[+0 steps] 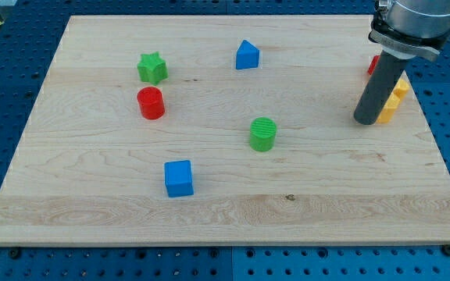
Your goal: Slide the yellow hexagon into the yellow heart
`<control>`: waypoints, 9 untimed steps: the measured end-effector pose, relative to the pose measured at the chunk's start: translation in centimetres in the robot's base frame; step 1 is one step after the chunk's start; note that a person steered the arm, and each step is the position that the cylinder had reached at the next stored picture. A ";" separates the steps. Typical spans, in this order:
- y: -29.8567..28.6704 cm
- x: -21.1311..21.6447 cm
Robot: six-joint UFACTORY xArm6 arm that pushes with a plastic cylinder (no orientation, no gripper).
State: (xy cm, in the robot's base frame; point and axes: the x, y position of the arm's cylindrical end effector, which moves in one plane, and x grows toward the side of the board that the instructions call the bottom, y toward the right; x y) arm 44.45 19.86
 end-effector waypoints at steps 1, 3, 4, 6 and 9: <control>-0.8 -0.3; -0.5 -0.5; -0.5 -1.5; 1.1 -1.3; -0.3 0.1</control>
